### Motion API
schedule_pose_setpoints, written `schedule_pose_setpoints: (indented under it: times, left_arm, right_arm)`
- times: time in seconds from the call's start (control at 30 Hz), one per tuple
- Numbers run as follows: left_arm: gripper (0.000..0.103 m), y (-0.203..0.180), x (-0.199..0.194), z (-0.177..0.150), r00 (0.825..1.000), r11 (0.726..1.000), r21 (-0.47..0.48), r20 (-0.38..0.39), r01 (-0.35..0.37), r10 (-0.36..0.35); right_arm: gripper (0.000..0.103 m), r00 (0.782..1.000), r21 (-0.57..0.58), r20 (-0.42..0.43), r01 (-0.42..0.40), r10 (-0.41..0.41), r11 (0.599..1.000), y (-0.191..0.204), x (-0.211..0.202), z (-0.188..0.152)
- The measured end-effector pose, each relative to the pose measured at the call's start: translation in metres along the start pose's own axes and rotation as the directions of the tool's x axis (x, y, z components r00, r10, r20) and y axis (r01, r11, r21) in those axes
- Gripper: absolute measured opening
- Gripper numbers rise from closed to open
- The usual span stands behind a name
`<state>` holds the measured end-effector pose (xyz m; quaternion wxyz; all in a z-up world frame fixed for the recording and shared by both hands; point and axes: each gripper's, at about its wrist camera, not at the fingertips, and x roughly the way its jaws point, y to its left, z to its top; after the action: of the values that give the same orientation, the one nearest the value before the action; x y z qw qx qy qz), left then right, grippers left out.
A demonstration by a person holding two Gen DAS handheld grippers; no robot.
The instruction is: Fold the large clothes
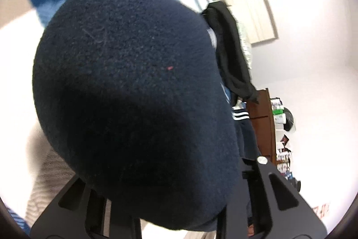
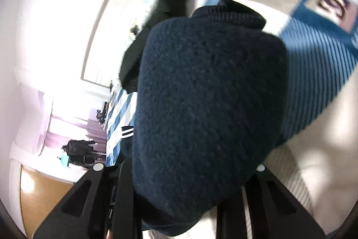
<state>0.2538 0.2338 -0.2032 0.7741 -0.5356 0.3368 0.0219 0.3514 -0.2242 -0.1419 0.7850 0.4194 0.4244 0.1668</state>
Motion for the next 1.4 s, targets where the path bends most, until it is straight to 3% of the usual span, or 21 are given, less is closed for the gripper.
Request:
schedule_pose_setpoints:
  times: [0.27, 0.47, 0.67, 0.9, 1.07, 1.27, 1.4]
  left_arm:
    - [0.024, -0.056, -0.084, 0.009, 0.995, 0.989, 0.12, 0.043, 0.087, -0.092]
    - [0.024, -0.058, -0.153, 0.015, 0.99, 0.984, 0.123, 0.05, 0.128, -0.135]
    - [0.024, -0.052, -0.217, 0.022, 0.981, 0.979, 0.137, 0.106, 0.148, -0.163]
    - [0.024, -0.019, -0.325, 0.068, 0.964, 0.975, 0.179, 0.205, 0.134, -0.17]
    - [0.024, -0.015, -0.399, 0.133, 0.942, 0.97, 0.222, 0.296, 0.094, -0.159]
    - [0.024, -0.01, -0.486, 0.228, 0.894, 0.971, 0.238, 0.431, 0.02, -0.124]
    - [0.024, 0.014, -0.528, 0.283, 0.864, 0.977, 0.211, 0.499, -0.041, -0.071]
  right_arm:
    - [0.023, 0.996, -0.132, 0.0, -0.091, 0.092, 0.987, 0.074, -0.065, -0.016]
    - [0.023, 0.987, -0.178, -0.047, -0.162, 0.156, 0.971, 0.128, -0.088, -0.041]
    - [0.023, 0.973, -0.24, -0.112, -0.225, 0.203, 0.944, 0.186, -0.081, -0.08]
    - [0.023, 0.942, -0.292, -0.206, -0.316, 0.263, 0.903, 0.28, -0.031, -0.12]
    - [0.023, 0.909, -0.317, -0.28, -0.392, 0.31, 0.864, 0.36, 0.023, -0.148]
    - [0.023, 0.859, -0.358, -0.362, -0.486, 0.361, 0.797, 0.477, 0.098, -0.191]
    - [0.022, 0.832, -0.397, -0.424, -0.525, 0.356, 0.753, 0.546, 0.158, -0.227]
